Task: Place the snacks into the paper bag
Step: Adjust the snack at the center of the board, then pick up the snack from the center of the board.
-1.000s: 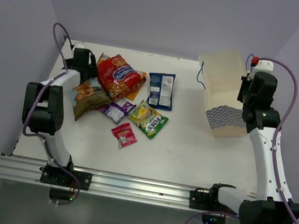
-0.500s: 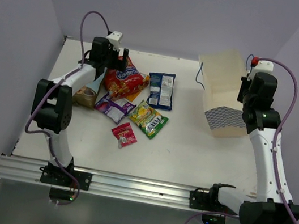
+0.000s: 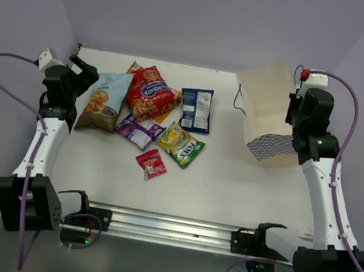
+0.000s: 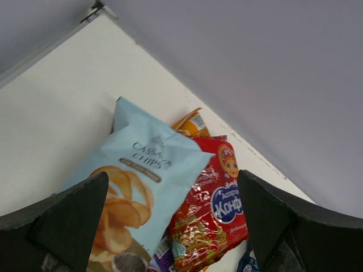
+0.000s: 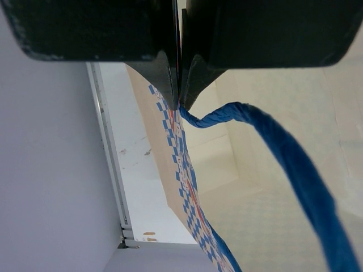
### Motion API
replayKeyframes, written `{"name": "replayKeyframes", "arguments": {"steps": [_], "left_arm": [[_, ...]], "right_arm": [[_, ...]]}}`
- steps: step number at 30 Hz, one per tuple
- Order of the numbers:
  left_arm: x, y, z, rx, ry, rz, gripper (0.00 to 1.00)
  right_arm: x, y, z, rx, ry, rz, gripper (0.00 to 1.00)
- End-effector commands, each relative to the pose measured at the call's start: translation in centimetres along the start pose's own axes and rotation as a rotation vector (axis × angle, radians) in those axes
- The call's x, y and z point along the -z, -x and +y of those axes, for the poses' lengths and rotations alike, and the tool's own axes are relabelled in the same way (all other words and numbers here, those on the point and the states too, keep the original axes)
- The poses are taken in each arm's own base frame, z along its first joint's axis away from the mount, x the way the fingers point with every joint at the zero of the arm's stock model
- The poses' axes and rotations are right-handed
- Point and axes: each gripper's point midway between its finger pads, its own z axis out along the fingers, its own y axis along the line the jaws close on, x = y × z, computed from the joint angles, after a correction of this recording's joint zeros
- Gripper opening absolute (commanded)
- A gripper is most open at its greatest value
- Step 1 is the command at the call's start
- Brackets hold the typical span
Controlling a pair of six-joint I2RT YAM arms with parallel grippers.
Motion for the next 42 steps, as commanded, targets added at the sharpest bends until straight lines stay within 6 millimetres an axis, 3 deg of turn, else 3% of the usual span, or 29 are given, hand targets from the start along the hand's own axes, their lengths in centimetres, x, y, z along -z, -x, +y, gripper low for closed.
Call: {"name": "replayKeyframes", "arguments": {"steps": [1, 2, 3, 5, 7, 9, 10, 12, 13, 14, 15, 18, 19, 20, 22, 31, 42], "left_arm": [[1.0, -4.2, 5.4, 0.253, 0.136, 0.072, 1.00], [1.5, -4.0, 6.8, 0.321, 0.166, 0.049, 1.00], [2.5, -2.5, 6.5, 0.351, 0.130, -0.017, 1.00], [3.4, -3.6, 9.6, 0.410, 0.208, -0.030, 1.00], [3.8, -5.3, 11.0, 0.411, 0.263, 0.009, 1.00], [4.0, -6.2, 11.2, 0.456, 0.252, 0.015, 1.00], [4.4, -8.1, 12.0, 0.479, 0.271, 0.054, 1.00], [4.1, -8.0, 11.7, 0.517, 0.232, 0.025, 1.00], [4.3, -10.0, 11.8, 0.540, 0.208, 0.073, 1.00], [4.2, -10.0, 11.5, 0.553, 0.175, 0.059, 1.00], [4.6, -11.9, 12.5, 0.569, 0.189, 0.082, 1.00], [4.8, -12.4, 11.9, 0.634, 0.096, 0.047, 1.00], [5.4, -14.2, 12.5, 0.676, 0.096, 0.066, 1.00], [5.4, -13.0, 11.8, 0.682, 0.027, 0.012, 1.00], [6.0, -14.0, 12.6, 0.700, 0.019, -0.018, 1.00], [6.0, -11.7, 11.5, 0.633, -0.093, -0.125, 1.00], [4.3, -12.4, 11.5, 0.642, -0.090, -0.079, 1.00]], "right_arm": [[1.2, 2.1, -0.3, 0.009, -0.018, -0.075, 0.00], [1.2, 2.1, -0.1, 0.018, -0.012, -0.074, 0.00], [1.2, 2.2, 0.0, 0.020, -0.010, -0.077, 0.00], [1.3, 2.3, 0.4, 0.026, -0.003, -0.084, 0.00], [1.3, 2.4, 0.7, 0.036, 0.001, -0.086, 0.00], [1.4, 2.4, 0.9, 0.041, 0.002, -0.088, 0.00], [1.3, 2.4, 1.0, 0.048, 0.005, -0.086, 0.00], [1.3, 2.3, 1.1, 0.053, 0.001, -0.085, 0.00], [1.4, 2.4, 1.1, 0.054, 0.002, -0.088, 0.00], [1.4, 2.4, 1.1, 0.054, 0.002, -0.088, 0.00], [1.4, 2.4, 1.2, 0.056, 0.004, -0.089, 0.00], [1.5, 2.4, 1.2, 0.058, 0.002, -0.089, 0.00], [1.5, 2.3, 1.2, 0.059, 0.004, -0.088, 0.00], [1.5, 2.4, 1.3, 0.059, 0.006, -0.090, 0.00], [1.5, 2.3, 1.4, 0.064, 0.008, -0.089, 0.00], [1.4, 2.2, 1.6, 0.072, 0.013, -0.081, 0.00], [1.5, 2.2, 1.4, 0.077, 0.007, -0.077, 0.00]]}}
